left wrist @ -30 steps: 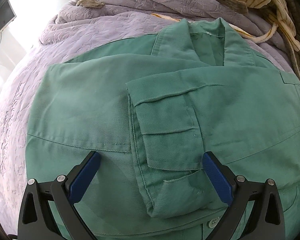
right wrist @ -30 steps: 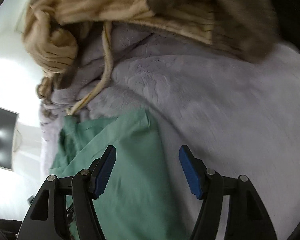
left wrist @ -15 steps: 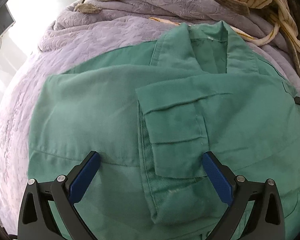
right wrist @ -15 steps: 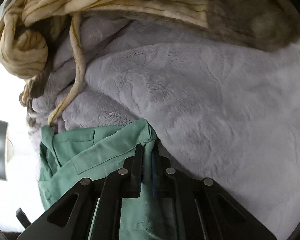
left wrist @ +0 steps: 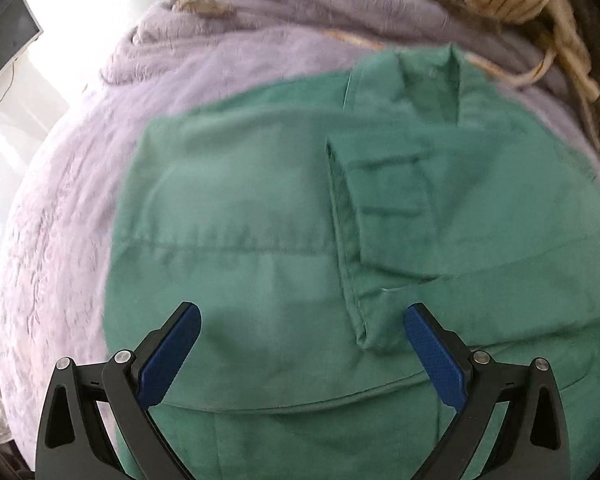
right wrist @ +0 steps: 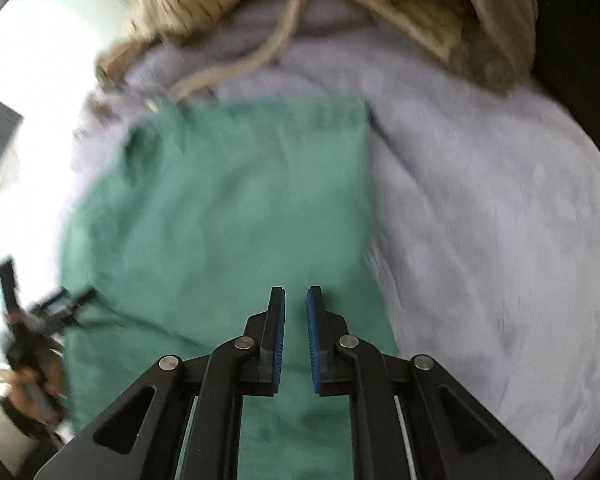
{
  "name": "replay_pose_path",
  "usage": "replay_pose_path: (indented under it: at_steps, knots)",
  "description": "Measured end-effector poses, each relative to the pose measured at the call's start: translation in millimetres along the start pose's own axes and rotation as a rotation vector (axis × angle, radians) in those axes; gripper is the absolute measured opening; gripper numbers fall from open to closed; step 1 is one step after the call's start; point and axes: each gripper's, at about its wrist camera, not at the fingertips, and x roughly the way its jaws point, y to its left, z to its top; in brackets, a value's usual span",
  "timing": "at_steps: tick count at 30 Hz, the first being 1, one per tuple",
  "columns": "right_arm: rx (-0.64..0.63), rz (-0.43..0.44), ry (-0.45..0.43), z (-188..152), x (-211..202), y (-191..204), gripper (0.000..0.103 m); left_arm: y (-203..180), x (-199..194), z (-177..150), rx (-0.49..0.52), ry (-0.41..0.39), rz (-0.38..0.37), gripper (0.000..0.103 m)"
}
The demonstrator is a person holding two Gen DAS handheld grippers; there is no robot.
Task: Fold large clothes
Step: 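Open the right tool and release the folded side onto the shirt, then move both tools to the shirt hem and grasp it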
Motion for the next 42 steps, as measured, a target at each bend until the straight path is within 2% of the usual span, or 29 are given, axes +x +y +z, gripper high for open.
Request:
replay_pose_path:
  at_steps: [1,4,6,11,13,15,21,24,27,29,34,36,42]
  knots:
    - [0.026,-0.014,0.019,-5.5,8.6,-9.0,0.012,1.3,4.6,-2.4,-0.014,0.011,-0.004,0.102]
    - [0.137,0.043,0.009,-10.4,4.9,-37.1,0.009,10.7,8.1,-5.1,-0.060,0.023,-0.042,0.102]
    - [0.179,0.051,0.007,-10.4,-6.9,-47.8,0.013,12.2,1.3,-7.5,-0.045,0.017,-0.017,0.102]
    - [0.181,0.070,0.014,-20.7,-31.7,-47.6,0.014,16.8,-17.6,-20.5,-0.038,0.036,0.003,0.102]
    - [0.179,0.078,0.029,-29.3,-37.6,-42.9,0.025,16.9,-24.9,-27.3,-0.046,0.051,-0.009,0.102]
    - [0.182,0.078,0.054,-38.0,-39.7,-36.4,0.048,13.6,-33.1,-34.2,-0.046,0.065,-0.016,0.102]
    - [0.169,0.087,0.139,-67.9,-44.2,-26.1,0.049,-2.5,-62.7,-62.5,-0.052,0.115,-0.042,0.102]
    - [0.153,0.084,0.185,-82.5,-48.5,-22.8,0.059,-7.3,-80.5,-77.5,-0.051,0.130,-0.049,0.102]
    - [0.141,0.088,0.216,-94.1,-51.8,-17.8,0.061,-11.6,-97.5,-95.0,-0.061,0.149,-0.063,0.102]
    - [0.134,0.101,0.235,-102.0,-55.2,-14.6,0.067,-7.9,-103.2,-101.9,-0.070,0.169,-0.070,0.102]
    - [0.105,0.120,0.263,-113.2,-64.1,-6.3,0.070,-6.8,-117.1,-125.4,-0.100,0.187,-0.055,0.102]
    - [0.089,0.123,0.267,-118.2,-68.9,-0.8,0.081,-7.9,-126.0,-134.0,-0.109,0.180,-0.048,0.102]
    - [0.064,0.130,0.271,-129.5,-80.2,15.2,0.081,-2.3,-145.4,-150.3,-0.126,0.185,-0.047,0.102]
